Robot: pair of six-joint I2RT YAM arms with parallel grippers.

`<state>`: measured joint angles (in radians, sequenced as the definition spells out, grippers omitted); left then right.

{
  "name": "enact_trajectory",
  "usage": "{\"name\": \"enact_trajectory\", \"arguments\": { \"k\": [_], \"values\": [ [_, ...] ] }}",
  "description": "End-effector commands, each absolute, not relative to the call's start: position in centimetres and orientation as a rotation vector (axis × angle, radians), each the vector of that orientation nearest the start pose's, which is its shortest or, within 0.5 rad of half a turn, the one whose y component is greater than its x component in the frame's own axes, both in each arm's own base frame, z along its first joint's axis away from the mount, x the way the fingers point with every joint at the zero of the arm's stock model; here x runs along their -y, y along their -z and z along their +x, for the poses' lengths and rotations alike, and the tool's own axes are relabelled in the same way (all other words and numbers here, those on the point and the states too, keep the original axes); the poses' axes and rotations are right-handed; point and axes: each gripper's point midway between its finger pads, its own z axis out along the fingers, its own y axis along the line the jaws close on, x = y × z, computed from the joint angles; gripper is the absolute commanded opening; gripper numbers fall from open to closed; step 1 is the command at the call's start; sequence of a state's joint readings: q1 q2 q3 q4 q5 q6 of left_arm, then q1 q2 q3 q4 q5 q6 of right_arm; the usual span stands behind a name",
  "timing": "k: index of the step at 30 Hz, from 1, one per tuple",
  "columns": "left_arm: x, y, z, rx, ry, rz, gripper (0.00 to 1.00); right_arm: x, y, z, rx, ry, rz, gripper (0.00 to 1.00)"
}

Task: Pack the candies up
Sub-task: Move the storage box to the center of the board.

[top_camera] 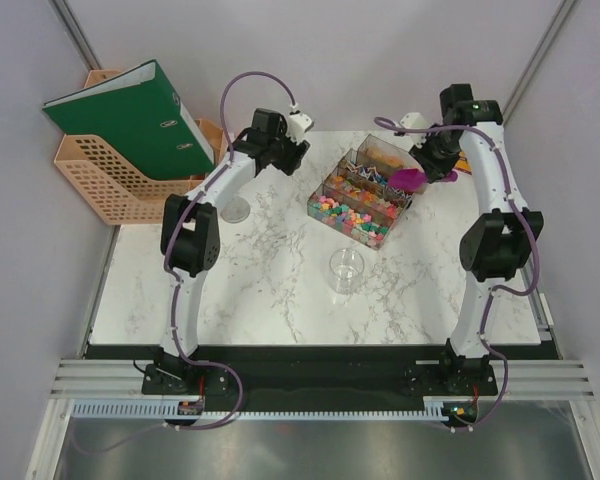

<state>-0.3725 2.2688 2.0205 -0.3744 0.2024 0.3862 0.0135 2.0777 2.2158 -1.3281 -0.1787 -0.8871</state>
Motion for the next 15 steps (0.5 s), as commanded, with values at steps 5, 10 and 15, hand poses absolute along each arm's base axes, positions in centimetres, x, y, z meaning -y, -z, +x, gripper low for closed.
{"name": "enact_trajectory", "arguments": {
  "k": [5, 10, 15],
  "values": [
    [27.5, -13.8, 56.1, -1.978, 0.391, 0.936, 0.64, -0.3, -19.9, 43.2, -2.545, 0.071, -1.239, 0.0],
    [28.5, -13.2, 56.2, -1.973, 0.458, 0.93, 0.63, 1.1, -22.4, 46.4, -2.484, 0.116, -1.058, 0.0],
    [29.6, -13.7, 56.4, -1.944, 0.52, 0.921, 0.63, 2.2, -21.6, 47.0, -2.487, 0.187, -1.131, 0.0]
  ]
}}
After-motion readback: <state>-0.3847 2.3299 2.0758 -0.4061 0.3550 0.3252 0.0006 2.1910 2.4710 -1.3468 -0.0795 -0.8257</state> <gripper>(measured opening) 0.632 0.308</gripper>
